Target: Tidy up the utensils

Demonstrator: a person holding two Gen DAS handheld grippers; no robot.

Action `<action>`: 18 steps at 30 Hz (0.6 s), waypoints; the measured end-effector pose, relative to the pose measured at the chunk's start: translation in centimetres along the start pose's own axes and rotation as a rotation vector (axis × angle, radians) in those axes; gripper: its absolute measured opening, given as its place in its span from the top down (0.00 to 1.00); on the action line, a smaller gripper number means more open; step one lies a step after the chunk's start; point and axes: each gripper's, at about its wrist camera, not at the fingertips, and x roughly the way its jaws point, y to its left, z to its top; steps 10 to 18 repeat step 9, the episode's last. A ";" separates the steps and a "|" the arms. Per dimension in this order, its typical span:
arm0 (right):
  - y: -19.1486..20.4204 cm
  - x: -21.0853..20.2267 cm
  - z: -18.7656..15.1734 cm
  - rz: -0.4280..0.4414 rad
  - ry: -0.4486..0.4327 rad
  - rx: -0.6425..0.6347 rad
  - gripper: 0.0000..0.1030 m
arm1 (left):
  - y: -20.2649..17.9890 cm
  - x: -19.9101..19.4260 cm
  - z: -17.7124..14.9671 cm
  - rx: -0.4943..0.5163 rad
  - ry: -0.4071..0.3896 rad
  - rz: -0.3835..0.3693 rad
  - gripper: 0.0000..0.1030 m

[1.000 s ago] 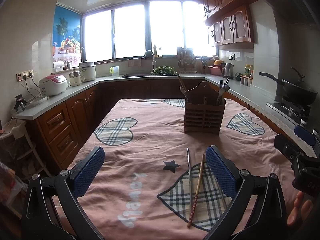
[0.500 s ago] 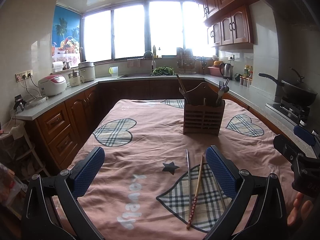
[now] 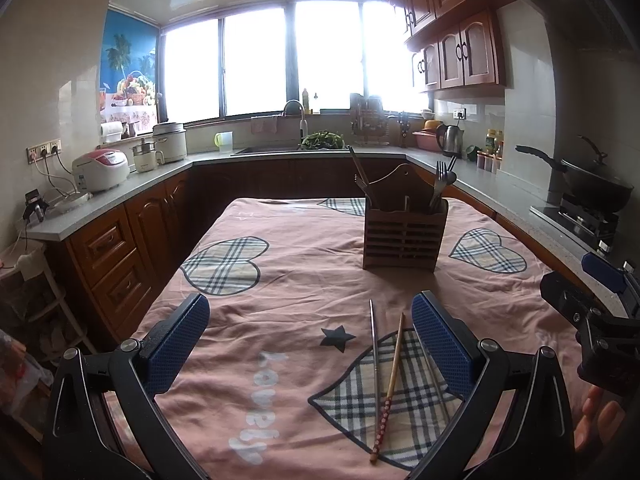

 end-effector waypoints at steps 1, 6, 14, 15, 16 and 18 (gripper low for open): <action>-0.1 0.2 0.0 0.000 0.002 0.001 0.00 | 0.0 0.1 0.1 0.000 0.000 -0.003 0.00; -0.4 1.0 0.0 0.003 0.017 0.012 0.00 | -0.2 0.6 0.4 -0.003 -0.001 -0.024 0.00; -0.5 1.5 0.1 0.005 0.025 0.015 0.00 | -0.5 1.3 0.5 -0.001 0.009 -0.036 0.00; -0.5 1.5 0.1 0.005 0.025 0.015 0.00 | -0.5 1.3 0.5 -0.001 0.009 -0.036 0.00; -0.5 1.5 0.1 0.005 0.025 0.015 0.00 | -0.5 1.3 0.5 -0.001 0.009 -0.036 0.00; -0.5 1.5 0.1 0.005 0.025 0.015 0.00 | -0.5 1.3 0.5 -0.001 0.009 -0.036 0.00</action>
